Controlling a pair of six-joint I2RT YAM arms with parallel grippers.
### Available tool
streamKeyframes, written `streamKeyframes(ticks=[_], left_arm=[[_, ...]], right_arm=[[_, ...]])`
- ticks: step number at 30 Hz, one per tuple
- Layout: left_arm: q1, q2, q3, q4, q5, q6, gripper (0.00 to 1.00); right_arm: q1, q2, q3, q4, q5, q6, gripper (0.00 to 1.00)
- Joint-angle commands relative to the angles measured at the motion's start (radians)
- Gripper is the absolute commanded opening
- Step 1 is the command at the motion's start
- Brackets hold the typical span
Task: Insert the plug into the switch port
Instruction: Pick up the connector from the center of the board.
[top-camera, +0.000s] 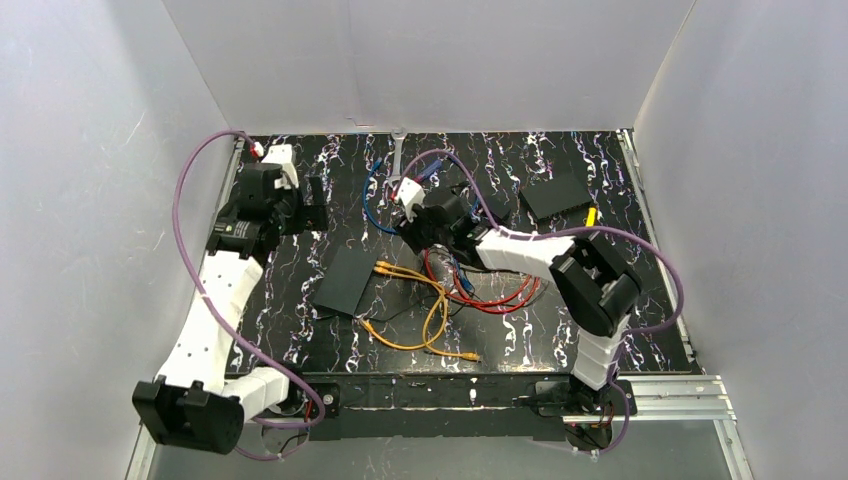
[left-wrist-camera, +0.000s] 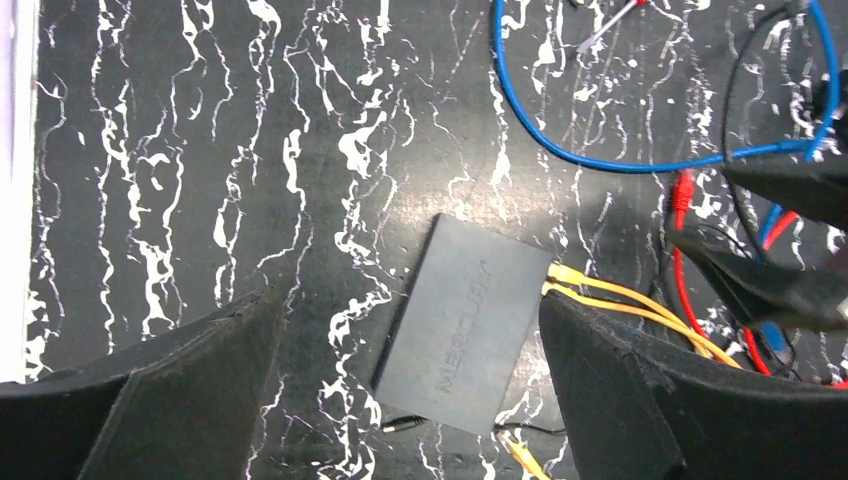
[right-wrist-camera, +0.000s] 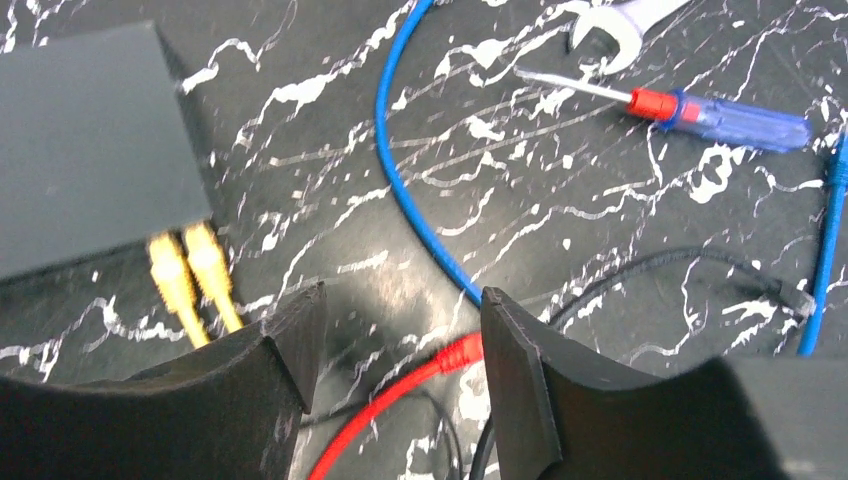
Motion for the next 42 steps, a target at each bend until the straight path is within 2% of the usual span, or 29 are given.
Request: streamKeyframes(ticks=[1, 3, 8, 15, 18, 26, 34, 42], left_arm=[[-0.001, -0.078, -0.068, 0.045, 0.093, -0.058, 0.98], [-0.008, -0.084, -0.072, 0.051, 0.141, -0.069, 0.98], [-0.05, -0.091, -0.066, 0.036, 0.079, -0.048, 0.98], [-0.067, -0.094, -0.065, 0.036, 0.095, -0.04, 0.98], [-0.067, -0.092, -0.067, 0.04, 0.103, -0.039, 0.98], [-0.067, -0.085, -0.068, 0.044, 0.136, -0.038, 0.98], [-0.067, -0.084, -0.073, 0.049, 0.148, -0.039, 0.98], [-0.066, -0.086, -0.074, 0.049, 0.126, -0.039, 0.98]], right_arm=[[-0.001, 0.095, 0.131, -0.003, 0.036, 0.035, 0.65], [-0.001, 0.152, 0.182, -0.008, 0.028, 0.036, 0.65], [-0.002, 0.281, 0.313, -0.065, 0.007, 0.013, 0.63], [-0.01, 0.389, 0.431, -0.133, -0.027, -0.026, 0.6], [-0.024, 0.406, 0.441, -0.151, -0.066, -0.024, 0.54], [-0.027, 0.386, 0.376, -0.199, -0.126, -0.022, 0.33], [-0.027, 0.301, 0.339, -0.268, -0.151, -0.074, 0.01], [-0.027, 0.175, 0.379, -0.332, -0.144, -0.158, 0.01]])
